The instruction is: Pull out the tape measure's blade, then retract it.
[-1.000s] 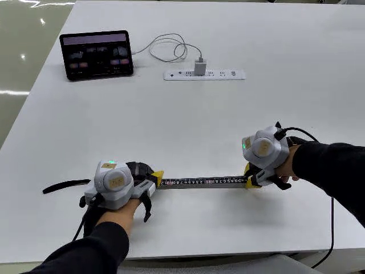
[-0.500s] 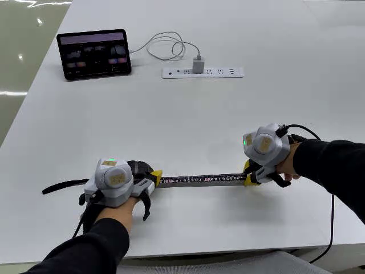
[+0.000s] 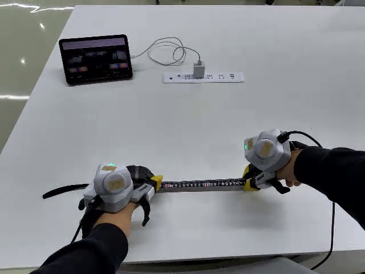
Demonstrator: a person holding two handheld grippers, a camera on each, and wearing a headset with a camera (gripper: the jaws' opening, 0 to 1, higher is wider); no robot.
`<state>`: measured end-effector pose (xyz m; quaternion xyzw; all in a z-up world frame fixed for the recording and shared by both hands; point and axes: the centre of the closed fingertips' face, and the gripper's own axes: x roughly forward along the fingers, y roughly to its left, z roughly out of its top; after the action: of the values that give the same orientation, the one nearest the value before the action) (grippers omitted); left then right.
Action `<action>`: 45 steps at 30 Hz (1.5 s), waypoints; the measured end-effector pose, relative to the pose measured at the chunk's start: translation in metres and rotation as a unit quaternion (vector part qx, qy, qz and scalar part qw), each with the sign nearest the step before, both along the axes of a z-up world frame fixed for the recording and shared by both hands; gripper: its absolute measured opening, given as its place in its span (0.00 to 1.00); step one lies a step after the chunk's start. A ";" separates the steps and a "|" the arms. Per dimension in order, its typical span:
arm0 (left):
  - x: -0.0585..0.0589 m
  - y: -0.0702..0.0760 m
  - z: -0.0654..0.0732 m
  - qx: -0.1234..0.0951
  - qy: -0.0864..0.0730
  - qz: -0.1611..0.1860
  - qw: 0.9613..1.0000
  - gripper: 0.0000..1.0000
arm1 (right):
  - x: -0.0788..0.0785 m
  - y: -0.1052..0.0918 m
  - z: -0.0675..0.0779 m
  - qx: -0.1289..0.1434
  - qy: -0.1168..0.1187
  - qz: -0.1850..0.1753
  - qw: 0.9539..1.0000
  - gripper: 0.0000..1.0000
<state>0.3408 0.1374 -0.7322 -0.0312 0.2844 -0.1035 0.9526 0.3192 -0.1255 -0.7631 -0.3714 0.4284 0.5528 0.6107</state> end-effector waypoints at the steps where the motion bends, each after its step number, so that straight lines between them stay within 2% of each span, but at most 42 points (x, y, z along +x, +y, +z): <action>1: 0.000 0.000 0.000 0.000 0.001 0.000 1.000 0.66 | 0.000 0.001 0.000 0.000 -0.001 -0.001 1.000 0.11; 7: -0.001 0.000 0.000 0.001 0.002 -0.001 1.000 0.66 | -0.001 0.003 0.000 0.001 -0.003 -0.014 1.000 0.11; 16: -0.001 -0.001 0.001 0.000 0.002 -0.003 1.000 0.66 | -0.002 0.009 0.001 0.004 -0.010 0.016 1.000 0.11; 33: -0.001 -0.001 0.000 -0.002 0.003 -0.004 1.000 0.66 | -0.002 0.021 0.001 0.022 -0.010 0.016 1.000 0.11; 45: -0.001 -0.001 0.000 -0.004 0.003 -0.004 1.000 0.66 | -0.001 0.029 0.001 0.026 -0.009 0.016 1.000 0.11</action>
<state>0.3397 0.1365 -0.7318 -0.0339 0.2869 -0.1086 0.9512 0.3183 -0.0969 -0.7617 -0.3675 0.4024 0.5697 0.6151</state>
